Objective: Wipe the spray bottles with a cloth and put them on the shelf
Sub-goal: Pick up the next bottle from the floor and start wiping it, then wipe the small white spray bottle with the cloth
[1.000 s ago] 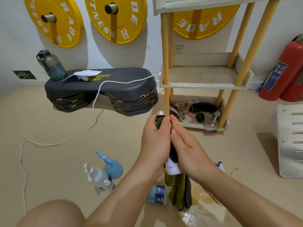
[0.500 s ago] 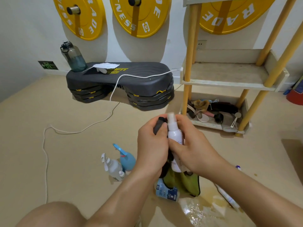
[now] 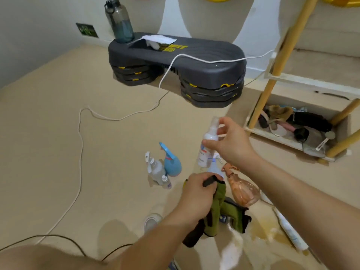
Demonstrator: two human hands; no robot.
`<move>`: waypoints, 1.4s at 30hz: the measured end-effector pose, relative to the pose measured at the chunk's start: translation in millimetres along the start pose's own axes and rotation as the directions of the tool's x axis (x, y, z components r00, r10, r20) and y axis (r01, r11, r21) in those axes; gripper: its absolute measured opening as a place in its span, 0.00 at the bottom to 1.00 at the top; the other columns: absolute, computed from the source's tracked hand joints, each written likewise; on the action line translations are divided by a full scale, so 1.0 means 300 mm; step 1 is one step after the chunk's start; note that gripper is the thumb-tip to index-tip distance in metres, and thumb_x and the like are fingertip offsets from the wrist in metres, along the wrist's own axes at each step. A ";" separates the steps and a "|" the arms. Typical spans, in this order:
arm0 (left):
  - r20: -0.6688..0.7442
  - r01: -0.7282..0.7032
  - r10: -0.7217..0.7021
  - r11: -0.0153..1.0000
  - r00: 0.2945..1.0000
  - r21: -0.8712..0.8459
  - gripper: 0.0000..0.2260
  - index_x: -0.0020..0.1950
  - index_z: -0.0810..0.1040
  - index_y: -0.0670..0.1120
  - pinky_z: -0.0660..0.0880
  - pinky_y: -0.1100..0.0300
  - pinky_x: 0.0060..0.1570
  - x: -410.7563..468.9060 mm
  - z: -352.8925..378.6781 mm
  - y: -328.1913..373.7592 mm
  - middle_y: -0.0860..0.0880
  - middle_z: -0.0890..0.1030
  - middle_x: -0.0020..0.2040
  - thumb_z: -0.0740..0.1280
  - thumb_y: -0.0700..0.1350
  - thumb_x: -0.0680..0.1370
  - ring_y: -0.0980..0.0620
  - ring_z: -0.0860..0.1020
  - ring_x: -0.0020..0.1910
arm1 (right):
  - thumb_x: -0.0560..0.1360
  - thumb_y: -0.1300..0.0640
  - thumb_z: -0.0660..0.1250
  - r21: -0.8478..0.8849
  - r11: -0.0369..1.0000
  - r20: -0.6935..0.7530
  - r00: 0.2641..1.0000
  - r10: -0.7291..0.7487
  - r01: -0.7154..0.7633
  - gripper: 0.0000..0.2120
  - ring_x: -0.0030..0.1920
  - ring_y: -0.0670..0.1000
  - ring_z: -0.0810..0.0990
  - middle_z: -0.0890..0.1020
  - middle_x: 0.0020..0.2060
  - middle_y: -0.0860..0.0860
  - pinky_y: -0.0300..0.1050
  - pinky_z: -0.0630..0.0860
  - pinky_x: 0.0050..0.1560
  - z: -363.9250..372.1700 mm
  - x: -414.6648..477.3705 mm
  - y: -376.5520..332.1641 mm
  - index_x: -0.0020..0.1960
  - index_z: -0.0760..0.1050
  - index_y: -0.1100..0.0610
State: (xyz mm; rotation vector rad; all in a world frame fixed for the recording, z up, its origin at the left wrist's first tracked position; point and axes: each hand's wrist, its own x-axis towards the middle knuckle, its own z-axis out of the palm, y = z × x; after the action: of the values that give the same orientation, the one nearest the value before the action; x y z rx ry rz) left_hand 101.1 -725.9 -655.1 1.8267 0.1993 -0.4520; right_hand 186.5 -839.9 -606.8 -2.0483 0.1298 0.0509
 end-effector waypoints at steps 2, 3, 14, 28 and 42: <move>-0.018 0.059 -0.060 0.997 0.998 -0.057 0.14 0.48 0.82 0.54 0.79 0.55 0.54 0.026 0.021 -0.053 0.49 0.84 0.50 0.60 0.40 0.82 0.49 0.82 0.51 | 0.69 0.62 0.76 -0.003 1.000 0.050 0.999 0.017 -0.017 0.18 0.48 0.54 0.80 0.78 0.44 0.48 0.53 0.79 0.51 0.072 0.032 0.057 0.54 0.72 0.53; -0.046 0.088 -0.092 0.992 0.995 -0.085 0.15 0.46 0.81 0.56 0.79 0.56 0.55 0.040 0.032 -0.085 0.51 0.84 0.48 0.60 0.41 0.82 0.51 0.82 0.50 | 0.70 0.63 0.75 0.005 1.000 0.067 0.998 0.023 -0.024 0.16 0.50 0.55 0.80 0.79 0.46 0.51 0.52 0.79 0.52 0.106 0.047 0.093 0.53 0.72 0.55; -0.032 0.339 -0.357 0.907 0.933 -0.252 0.15 0.45 0.81 0.51 0.76 0.68 0.49 0.174 0.164 -0.371 0.55 0.83 0.42 0.59 0.36 0.80 0.62 0.80 0.43 | 0.76 0.63 0.69 -0.054 0.984 0.082 0.982 0.172 -0.168 0.08 0.49 0.55 0.82 0.83 0.47 0.52 0.45 0.75 0.47 0.490 0.220 0.471 0.54 0.80 0.54; -0.102 0.428 -0.547 0.745 0.831 -0.512 0.08 0.47 0.82 0.50 0.79 0.55 0.47 0.301 0.160 -0.494 0.47 0.84 0.43 0.64 0.42 0.80 0.49 0.82 0.44 | 0.76 0.62 0.68 -0.282 0.940 0.339 0.897 0.283 -0.190 0.28 0.62 0.58 0.78 0.77 0.64 0.58 0.50 0.74 0.60 0.613 0.313 0.608 0.75 0.67 0.54; -0.017 0.189 -0.368 0.516 0.930 -0.836 0.14 0.36 0.75 0.46 0.73 0.66 0.27 0.223 0.004 -0.061 0.50 0.75 0.27 0.62 0.48 0.81 0.54 0.75 0.23 | 0.71 0.45 0.76 0.279 0.811 0.786 0.607 0.115 -0.514 0.27 0.61 0.61 0.78 0.79 0.61 0.68 0.66 0.67 0.70 0.072 -0.083 0.522 0.64 0.78 0.59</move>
State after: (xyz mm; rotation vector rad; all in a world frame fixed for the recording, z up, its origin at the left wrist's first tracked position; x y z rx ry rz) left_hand 155.1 -727.9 -698.6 0.8708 0.7344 -0.3111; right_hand 144.3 -890.8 -752.6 -1.3245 -0.0035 0.9992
